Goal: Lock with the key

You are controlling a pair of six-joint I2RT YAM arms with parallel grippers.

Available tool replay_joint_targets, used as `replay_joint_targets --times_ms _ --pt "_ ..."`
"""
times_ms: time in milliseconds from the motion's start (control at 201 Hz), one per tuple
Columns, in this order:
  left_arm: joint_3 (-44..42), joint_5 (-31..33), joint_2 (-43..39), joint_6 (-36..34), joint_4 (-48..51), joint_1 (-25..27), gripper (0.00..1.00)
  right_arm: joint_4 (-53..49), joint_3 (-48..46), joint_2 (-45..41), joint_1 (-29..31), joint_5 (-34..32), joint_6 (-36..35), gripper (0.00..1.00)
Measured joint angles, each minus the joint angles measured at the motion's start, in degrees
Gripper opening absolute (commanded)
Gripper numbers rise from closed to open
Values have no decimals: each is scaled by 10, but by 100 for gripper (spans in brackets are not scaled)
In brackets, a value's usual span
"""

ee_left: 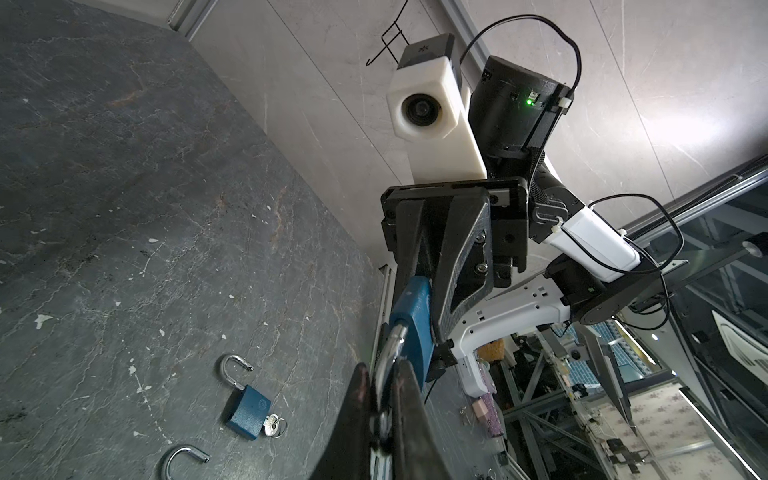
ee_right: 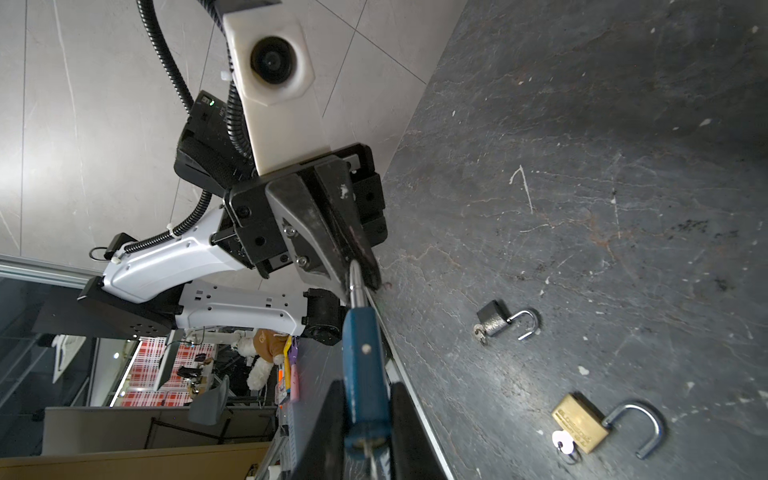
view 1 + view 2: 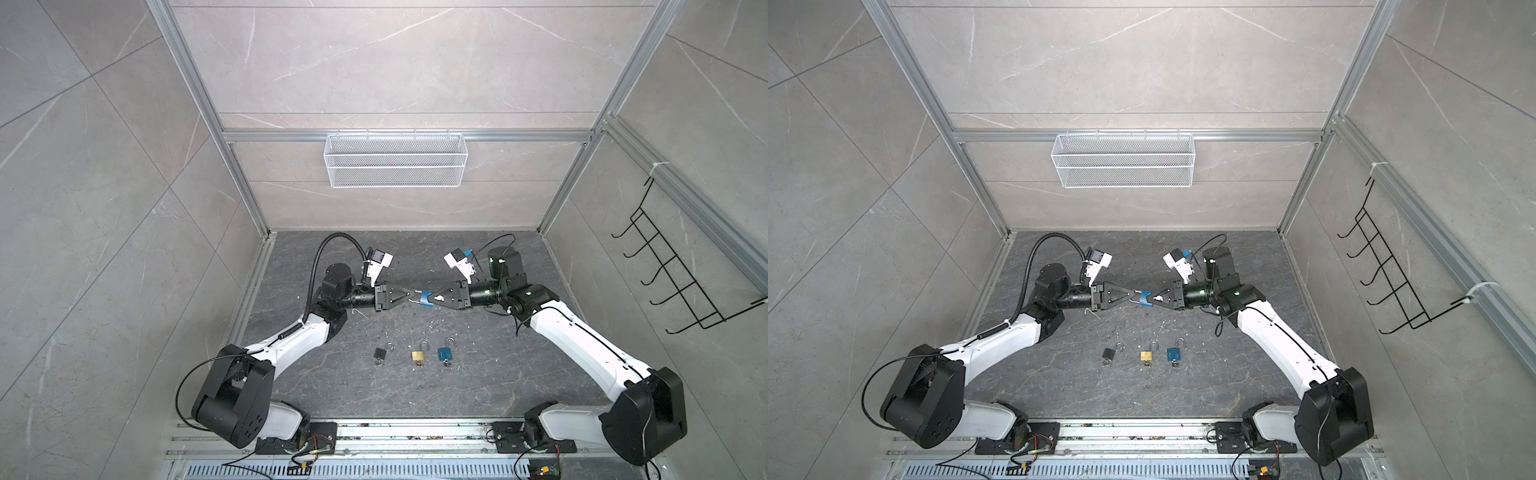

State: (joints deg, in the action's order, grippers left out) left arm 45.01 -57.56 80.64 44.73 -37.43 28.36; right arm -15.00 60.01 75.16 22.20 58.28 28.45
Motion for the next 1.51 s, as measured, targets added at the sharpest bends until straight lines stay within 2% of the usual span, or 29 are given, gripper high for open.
replay_joint_targets --times_ms 383,1135,1508 --pt "-2 36 -2 16 -17 29 0 -14 0 -16 -11 -4 -30 0" --pt "12 70 34 13 -28 49 0 44 -22 2 -23 1 18 0" --pt "12 81 34 13 -18 49 0 62 -25 14 -26 9 20 0"
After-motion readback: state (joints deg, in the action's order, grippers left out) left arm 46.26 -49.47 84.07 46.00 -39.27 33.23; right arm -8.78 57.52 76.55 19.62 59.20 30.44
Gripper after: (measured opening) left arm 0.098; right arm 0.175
